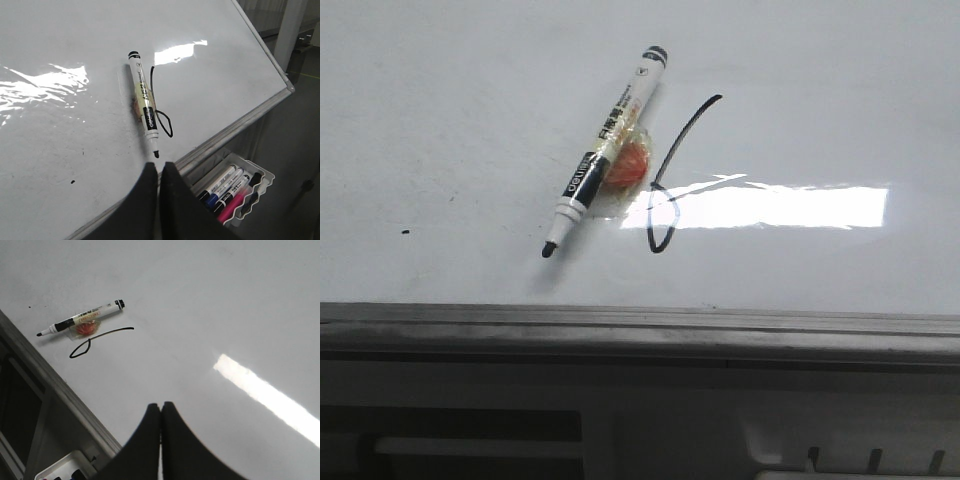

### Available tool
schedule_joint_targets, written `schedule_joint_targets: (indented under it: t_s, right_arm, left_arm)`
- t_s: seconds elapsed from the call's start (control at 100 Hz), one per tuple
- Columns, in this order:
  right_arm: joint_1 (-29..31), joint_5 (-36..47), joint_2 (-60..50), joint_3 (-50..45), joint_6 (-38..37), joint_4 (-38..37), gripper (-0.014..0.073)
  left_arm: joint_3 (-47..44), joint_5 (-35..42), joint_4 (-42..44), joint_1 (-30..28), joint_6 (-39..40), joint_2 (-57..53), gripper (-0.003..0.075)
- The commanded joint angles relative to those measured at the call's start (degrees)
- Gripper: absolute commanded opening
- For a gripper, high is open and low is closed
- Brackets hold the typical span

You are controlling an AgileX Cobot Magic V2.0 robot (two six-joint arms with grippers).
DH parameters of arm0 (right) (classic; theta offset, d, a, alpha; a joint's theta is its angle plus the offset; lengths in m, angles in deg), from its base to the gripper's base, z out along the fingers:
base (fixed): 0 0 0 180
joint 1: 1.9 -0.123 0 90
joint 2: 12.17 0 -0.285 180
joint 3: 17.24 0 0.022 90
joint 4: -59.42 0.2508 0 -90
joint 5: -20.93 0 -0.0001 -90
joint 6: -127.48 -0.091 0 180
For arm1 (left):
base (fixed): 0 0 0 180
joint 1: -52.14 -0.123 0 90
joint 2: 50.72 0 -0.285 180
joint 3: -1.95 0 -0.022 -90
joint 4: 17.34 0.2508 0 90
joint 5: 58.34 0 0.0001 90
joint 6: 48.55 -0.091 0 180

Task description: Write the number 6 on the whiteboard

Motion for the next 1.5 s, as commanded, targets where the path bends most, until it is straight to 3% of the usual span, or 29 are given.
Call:
schedule_joint_targets:
  t_s: [0.0,0.18,0.27,0.32,0.38,0.5,0.59,0.8,1.49]
  right_arm:
    - [0.5,4.0,-0.8,1.1,-0.3,-0.3,-0.0064]
    - [0.5,4.0,-0.8,1.1,-0.3,-0.3,-0.0064]
    - [0.5,4.0,-0.8,1.1,-0.3,-0.3,-0.0064]
    - [0.5,4.0,-0.8,1.1,-0.3,-0.3,-0.0064]
    - [0.5,4.0,-0.8,1.1,-0.3,-0.3,-0.0064]
    - [0.5,4.0,-0.8,1.1,-0.3,-0.3,-0.0064]
    - [0.5,4.0,-0.8,1.1,-0.3,-0.3,-0.0064]
    - [0.5,4.0,-0.8,1.1,-0.3,-0.3,-0.0064]
    - [0.5,4.0,-0.8,1.1,-0.3,-0.3,-0.0064]
  left_arm:
    - [1.1,0.9,-0.3,0.1,-0.1,0.4,-0.0019]
    - [0.4,5.4,0.8,-1.0,-0.1,-1.4,-0.0019]
    - [-0.6,6.4,10.6,-3.9,2.2,-4.4,-0.0019]
    - [-1.8,6.8,18.5,-7.2,9.6,-6.6,-0.0019]
    - [-4.1,6.9,30.1,-11.4,23.8,-9.9,-0.0019]
    - [-8.1,2.5,60.5,-21.0,52.8,-16.3,-0.0019]
    - [-9.7,-4.2,68.3,-27.2,65.8,-19.7,-0.0019]
    - [-11.3,-8.7,67.1,-33.7,66.6,-19.1,-0.0019]
    - [-11.9,-10.4,67.7,-33.9,66.6,-19.2,-0.0019]
